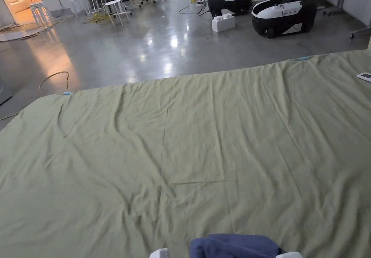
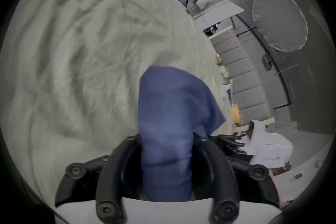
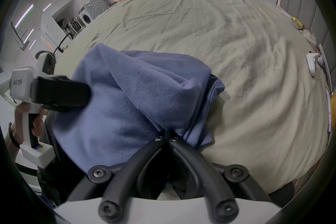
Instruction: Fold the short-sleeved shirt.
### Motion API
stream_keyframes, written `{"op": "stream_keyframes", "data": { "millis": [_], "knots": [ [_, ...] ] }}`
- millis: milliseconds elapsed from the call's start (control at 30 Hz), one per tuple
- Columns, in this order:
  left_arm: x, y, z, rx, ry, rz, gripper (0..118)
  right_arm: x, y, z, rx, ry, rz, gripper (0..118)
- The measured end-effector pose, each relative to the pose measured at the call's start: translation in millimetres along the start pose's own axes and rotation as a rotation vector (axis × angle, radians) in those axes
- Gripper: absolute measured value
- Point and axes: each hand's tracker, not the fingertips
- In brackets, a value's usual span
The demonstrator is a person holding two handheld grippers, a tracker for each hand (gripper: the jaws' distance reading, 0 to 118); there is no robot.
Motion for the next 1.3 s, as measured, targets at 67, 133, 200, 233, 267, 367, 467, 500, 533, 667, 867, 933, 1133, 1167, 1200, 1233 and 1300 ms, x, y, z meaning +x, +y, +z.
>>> {"op": "stream_keyframes", "data": {
  "millis": [67,133,200,233,267,367,467,500,533,667,867,933,1133,1167,1200,1233,1300],
  "knots": [
    [4,3,8,-0.002,-0.010,0.030,34,1,-3,1,0.011,0.004,-0.009,0],
    [13,0,16,0.011,0.011,-0.006,33,0,-6,4,0.026,0.008,-0.011,0],
    [11,7,36,0.055,-0.030,0.013,31,7,-3,18,0.058,0.064,0.014,0],
    [4,11,48,0.073,-0.094,0.079,31,6,-5,32,0.135,0.087,0.008,0],
    [-4,16,67,0.128,-0.146,0.152,31,3,-7,51,0.253,0.118,0.003,0],
    [-26,30,113,0.217,-0.087,0.124,31,7,-11,88,0.350,0.227,-0.073,0],
    [-72,63,221,0.286,0.124,0.071,31,18,-28,103,0.341,0.216,-0.073,0],
    [-87,70,245,0.310,0.198,0.073,31,21,-37,106,0.329,0.191,-0.068,0],
    [-103,80,270,0.319,0.296,0.082,31,24,-47,108,0.315,0.139,-0.064,0],
    [-151,112,311,0.283,0.613,0.132,31,38,-79,104,0.244,0.107,-0.148,0],
    [-178,136,257,0.288,0.841,0.144,71,25,-77,116,0.260,0.076,-0.170,0],
    [-174,136,248,0.251,0.987,0.140,82,23,-74,126,0.282,0.093,-0.161,0],
    [-67,96,292,0.397,0.849,-0.182,82,26,-73,151,0.350,0.002,-0.134,0],
    [-41,82,301,0.382,0.782,-0.224,82,28,-72,154,0.362,-0.007,-0.138,0],
    [-17,70,309,0.414,0.764,-0.275,82,28,-70,158,0.379,-0.022,-0.136,0],
    [14,54,318,0.462,0.742,-0.346,82,29,-69,162,0.416,-0.051,-0.129,0],
    [57,31,330,0.530,0.685,-0.470,82,26,-61,173,0.478,-0.059,-0.117,0]
  ]
}}
